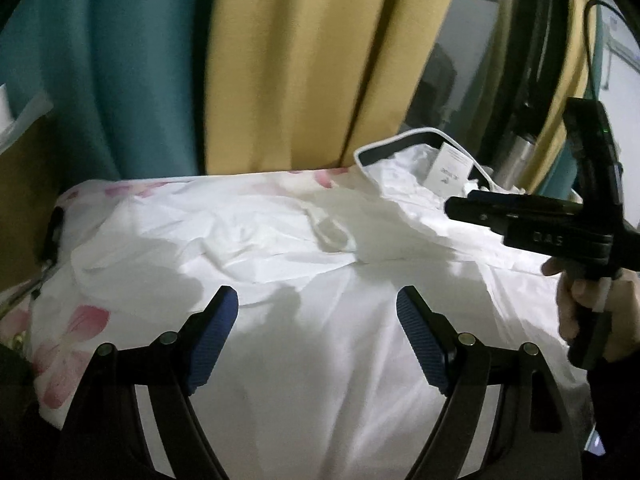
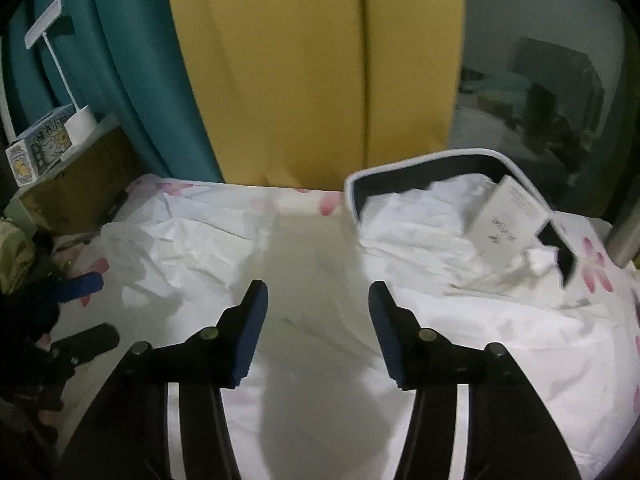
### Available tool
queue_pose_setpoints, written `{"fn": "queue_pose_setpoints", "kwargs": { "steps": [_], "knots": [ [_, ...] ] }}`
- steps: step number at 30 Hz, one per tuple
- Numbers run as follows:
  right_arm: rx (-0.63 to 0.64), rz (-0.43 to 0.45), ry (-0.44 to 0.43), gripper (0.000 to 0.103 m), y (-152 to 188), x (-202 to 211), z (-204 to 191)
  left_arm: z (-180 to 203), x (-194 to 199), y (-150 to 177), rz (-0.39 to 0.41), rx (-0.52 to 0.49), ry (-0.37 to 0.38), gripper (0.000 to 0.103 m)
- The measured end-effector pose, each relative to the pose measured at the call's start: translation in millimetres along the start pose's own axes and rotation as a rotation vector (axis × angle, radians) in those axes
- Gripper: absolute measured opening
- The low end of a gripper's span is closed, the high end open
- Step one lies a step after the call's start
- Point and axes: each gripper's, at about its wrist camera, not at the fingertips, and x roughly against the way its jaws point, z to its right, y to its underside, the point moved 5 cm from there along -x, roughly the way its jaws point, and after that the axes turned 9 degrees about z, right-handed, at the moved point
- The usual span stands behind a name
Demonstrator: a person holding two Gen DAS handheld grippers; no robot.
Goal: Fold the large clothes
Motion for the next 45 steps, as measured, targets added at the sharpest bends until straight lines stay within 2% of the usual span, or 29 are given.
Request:
{"fn": "queue_pose_setpoints", "kwargs": {
  "steps": [10, 18, 24, 27, 29, 33, 35, 36, 37, 38, 40, 45],
  "knots": [
    [0.009, -0.003, 0.101, 0.053, 22.7, 31.2, 48.6, 31.0, -44.3, -1.4, -0.064, -0.031, 0.056, 0.082],
    [-0.036, -0.009, 0.146, 0.053, 41.1, 44.2, 87.8, 44.3, -89.0, -2.3, -0.140, -0.134, 0.062, 0.067],
    [-0.093, -0.006, 0.183, 0.053, 54.1, 54.4, 114.7, 36.6, -125.2, 10.0, -0.217, -0.194, 0.022, 0.067],
    [-0.115, -0.014, 0.199, 0.053, 61.1, 58.4, 126.7, 29.4, -128.4, 4.7, -0.204, -0.201, 0.002, 0.065],
    [-0.131, -0.018, 0.206, 0.053, 65.4, 61.6, 133.8, 21.8, -126.4, 1.6, -0.201, -0.211, -0.030, 0.059],
    [-0.155, -0.022, 0.214, 0.053, 72.0, 67.4, 145.2, 2.2, -122.5, 0.1, -0.198, -0.215, -0.071, 0.058],
    [-0.163, -0.023, 0.212, 0.053, 74.4, 69.4, 147.6, -7.8, -126.4, 3.4, -0.225, -0.212, -0.074, 0.044],
    [-0.167, -0.024, 0.209, 0.053, 75.1, 69.6, 148.6, -9.5, -125.5, 2.9, -0.221, -0.208, -0.063, 0.043],
    [-0.172, -0.025, 0.208, 0.053, 75.7, 70.0, 149.0, -12.1, -125.0, 1.9, -0.219, -0.203, -0.054, 0.036],
    [-0.175, -0.025, 0.207, 0.053, 75.8, 70.5, 149.0, -13.4, -124.8, 1.1, -0.217, -0.197, -0.045, 0.024],
    [-0.179, -0.023, 0.204, 0.053, 75.8, 71.8, 148.2, -15.5, -125.3, -0.2, -0.215, -0.193, -0.044, 0.008],
    [-0.178, -0.021, 0.199, 0.053, 76.1, 75.8, 146.1, -26.4, -114.5, -6.1, -0.172, -0.158, -0.042, 0.006]
  ]
}}
